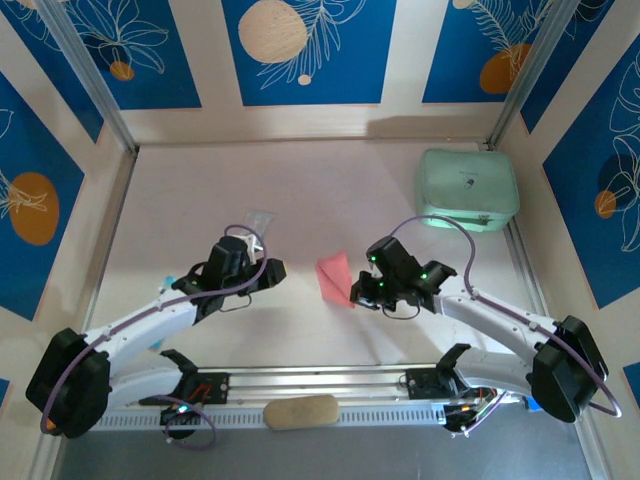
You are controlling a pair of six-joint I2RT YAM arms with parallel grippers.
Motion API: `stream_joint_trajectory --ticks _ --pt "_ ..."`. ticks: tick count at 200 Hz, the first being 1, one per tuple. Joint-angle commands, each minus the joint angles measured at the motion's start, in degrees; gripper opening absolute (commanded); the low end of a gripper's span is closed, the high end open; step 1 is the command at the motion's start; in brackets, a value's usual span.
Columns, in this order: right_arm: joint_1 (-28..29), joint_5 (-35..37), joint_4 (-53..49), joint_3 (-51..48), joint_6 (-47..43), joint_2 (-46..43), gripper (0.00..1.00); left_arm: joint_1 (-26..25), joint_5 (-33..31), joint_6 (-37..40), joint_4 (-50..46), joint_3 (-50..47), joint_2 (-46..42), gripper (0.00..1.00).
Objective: Fold a paper plane with a square sheet of paper (pick it up from the middle)
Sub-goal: Turn over the paper at the center of the table.
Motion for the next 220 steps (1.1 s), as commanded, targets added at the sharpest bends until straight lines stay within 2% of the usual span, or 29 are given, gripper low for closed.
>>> stream_joint_trajectory --ticks 1,77,115,129,151,185,199,211,220 --pt "0.27 1.62 -3.59 1.85 1.12 -1.70 0.04 -0.30 -0.92 0.95 -2.27 1.69 -0.09 0.25" --pt "-0.40 3.48 -4.67 -0.23 -0.42 -6.18 0.04 -0.22 -2.48 2.54 -4.57 2.30 -1.55 0.24" --pt "-1.91 5.41 -6.57 0.29 -5.37 -7.25 0.03 -0.04 -4.83 6.20 -6.52 2.40 -3.41 0.27" --pt "-2.06 6.95 -8.24 1.23 -8.16 -7.72 0.03 0.09 -6.59 7.97 -7.27 2.41 -4.47 0.35" --pt "-1.98 11.63 -12.08 3.72 -13.22 -8.44 0.04 0.48 -8.58 9.80 -8.11 2.28 -6.15 0.54" --pt "1.16 22.99 -19.08 8.49 -18.69 -6.89 0.03 2.03 -9.51 12.19 -10.65 2.58 -7.47 0.84" --pt "3.23 28.18 -21.90 10.37 -17.20 -5.38 0.04 3.05 -8.29 12.98 -10.85 2.56 -8.05 0.88" --pt "5.25 31.78 -23.07 11.64 -17.03 -3.61 0.03 3.75 -8.81 12.72 -12.09 2.50 -9.04 0.99" --pt "7.03 35.23 -24.63 12.99 -16.58 -1.59 0.03 4.36 -9.38 12.98 -13.16 2.50 -9.88 1.00"
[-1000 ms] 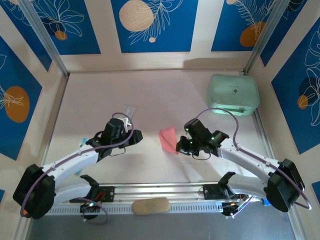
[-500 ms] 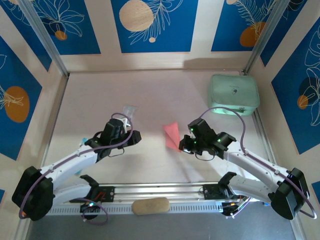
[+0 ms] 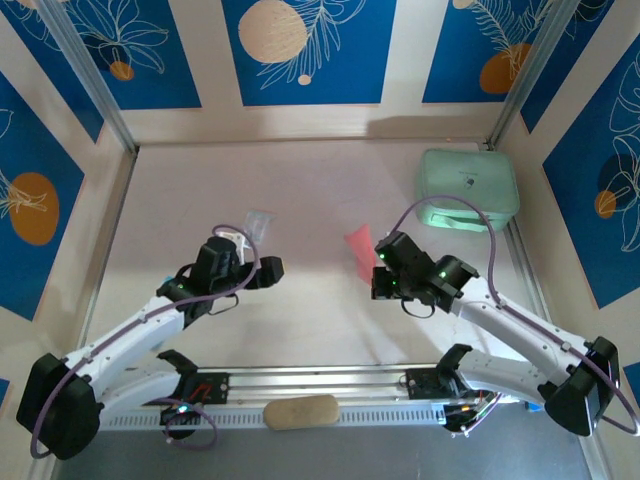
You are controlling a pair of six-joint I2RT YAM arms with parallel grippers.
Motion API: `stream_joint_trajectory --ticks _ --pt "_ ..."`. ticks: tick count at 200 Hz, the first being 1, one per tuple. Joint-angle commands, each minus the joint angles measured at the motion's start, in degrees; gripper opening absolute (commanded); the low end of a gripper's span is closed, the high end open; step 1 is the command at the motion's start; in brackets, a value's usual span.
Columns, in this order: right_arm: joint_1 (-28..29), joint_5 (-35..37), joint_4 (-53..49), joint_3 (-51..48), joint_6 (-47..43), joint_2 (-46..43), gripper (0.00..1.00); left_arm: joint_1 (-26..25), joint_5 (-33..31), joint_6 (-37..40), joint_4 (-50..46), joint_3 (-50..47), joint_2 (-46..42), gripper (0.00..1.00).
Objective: Fold a paper plane with a square sheet of paper (pick it up from the middle)
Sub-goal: Turn over the paper at the center of the table.
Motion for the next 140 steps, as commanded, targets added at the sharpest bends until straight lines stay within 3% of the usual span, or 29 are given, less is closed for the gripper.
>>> stream_joint_trajectory --ticks 1,35,68,104,140 --pt "3.71 12.60 -7.14 3.28 -0.98 3.84 0.03 1.63 -1.77 1.61 -3.85 1.50 -2.47 1.00" --pt "9.97 26.63 -15.68 11.29 0.33 14.78 0.03 2.94 -3.61 -0.16 -3.55 -2.00 -8.04 1.00" --pt "11.31 34.11 -21.58 17.06 2.10 22.91 0.02 3.58 -7.91 -0.92 -8.01 -3.07 -12.65 1.00" --pt "12.03 34.40 -21.04 17.67 0.20 27.10 0.02 5.25 -10.07 -2.20 -14.15 -2.67 -15.67 1.00" --pt "13.59 28.82 -14.84 16.11 -4.96 32.12 0.06 5.89 -10.99 -2.99 -17.76 -1.20 -15.58 0.94"
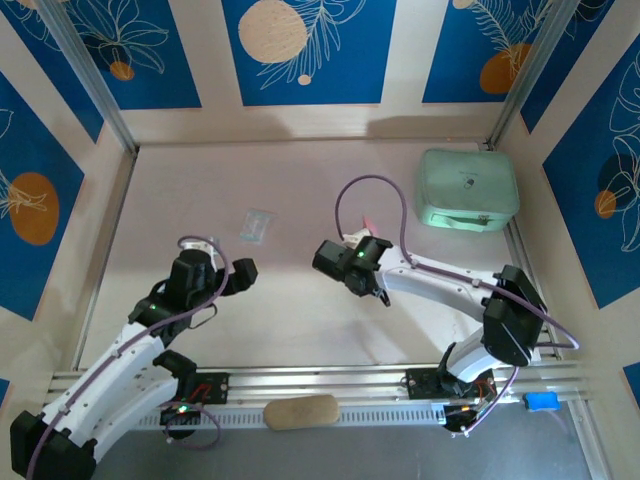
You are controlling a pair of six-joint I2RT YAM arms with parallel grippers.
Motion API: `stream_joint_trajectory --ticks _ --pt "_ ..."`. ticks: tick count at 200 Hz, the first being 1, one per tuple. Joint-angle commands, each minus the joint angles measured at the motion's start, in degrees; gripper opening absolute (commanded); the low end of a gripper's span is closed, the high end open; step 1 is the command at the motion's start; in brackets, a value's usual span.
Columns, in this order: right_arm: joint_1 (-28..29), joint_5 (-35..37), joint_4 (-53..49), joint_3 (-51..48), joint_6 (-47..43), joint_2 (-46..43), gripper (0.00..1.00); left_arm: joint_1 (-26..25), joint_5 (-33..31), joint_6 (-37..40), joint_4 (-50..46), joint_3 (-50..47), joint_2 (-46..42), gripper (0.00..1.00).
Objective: Fold a paper plane with a square sheet of paper (pick it up from the middle)
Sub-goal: Turn over the paper at the center of the table.
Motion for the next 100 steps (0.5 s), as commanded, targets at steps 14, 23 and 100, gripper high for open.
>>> stream_joint_trajectory --ticks 14,23,100 --pt "2.37 -4.23 5.77 -0.63 -5.67 5.77 0.09 0.82 -2.78 -1.58 -5.79 1.60 -0.89 0.93" --pt "3.16 -6.91 8.49 -0.58 -8.13 7.39 0.10 0.90 -2.71 -1.91 -6.01 1.47 -1.37 0.91" --pt "3.55 -30.74 23.65 0.47 -10.88 6.30 0.40 1.08 3.59 -2.21 -4.30 1.68 -0.50 0.86"
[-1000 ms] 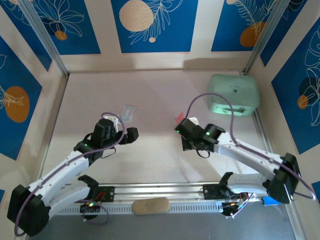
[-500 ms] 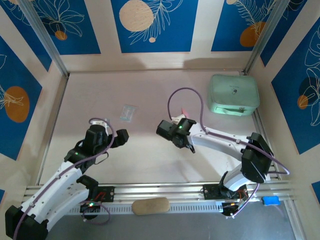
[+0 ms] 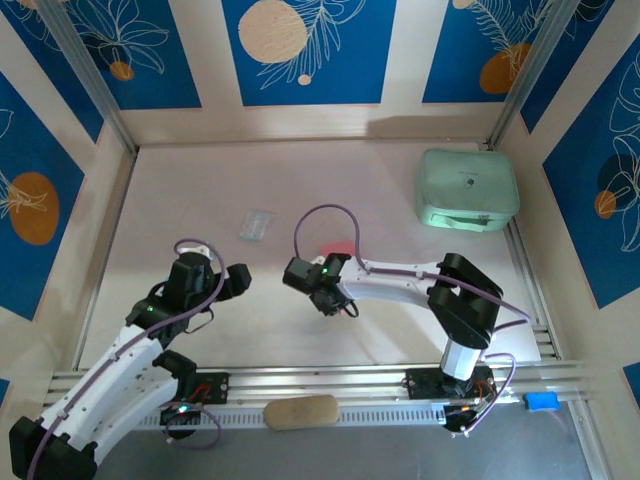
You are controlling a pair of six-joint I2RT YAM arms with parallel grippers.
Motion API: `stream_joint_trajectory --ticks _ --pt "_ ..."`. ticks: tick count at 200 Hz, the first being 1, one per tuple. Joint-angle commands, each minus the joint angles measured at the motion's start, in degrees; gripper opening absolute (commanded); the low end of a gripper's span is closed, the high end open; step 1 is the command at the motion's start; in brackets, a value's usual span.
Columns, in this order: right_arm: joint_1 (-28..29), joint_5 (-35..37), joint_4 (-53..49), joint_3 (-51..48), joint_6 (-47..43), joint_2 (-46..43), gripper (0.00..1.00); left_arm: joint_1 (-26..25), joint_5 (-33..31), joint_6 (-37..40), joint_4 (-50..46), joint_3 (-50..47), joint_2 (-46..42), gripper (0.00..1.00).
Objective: Fold a paper plane with a square sheet of paper (pick it up from the middle)
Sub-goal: Turn over the paper at the center of the table, then rotate the paper at the center of the table.
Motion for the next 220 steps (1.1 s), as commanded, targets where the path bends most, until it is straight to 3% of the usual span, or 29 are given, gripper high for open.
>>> stream_joint_trajectory --ticks 1,37,81,115,220 --pt "-1.63 -12.12 7.75 -0.67 -0.90 -5.74 0.41 0.58 4.26 -0.29 0.83 1.55 0.75 0.86" --pt "-11.83 -28.56 19.08 -10.34 3.04 -16.44 0.46 0.58 10.19 -1.44 4.12 1.49 4.07 0.78" --pt "-27.13 -47.77 33.26 -22.59 11.65 -21.32 0.25 0.58 15.71 -3.37 8.83 1.39 8.59 0.60" --pt "-31.70 -51.39 35.62 -24.70 12.91 -17.83 0.17 0.49 16.84 -5.05 10.48 1.41 10.48 0.49" --pt "-32.05 -54.27 35.40 -22.41 11.39 -4.44 0.15 0.49 19.57 -5.89 -1.54 2.09 2.43 0.51"
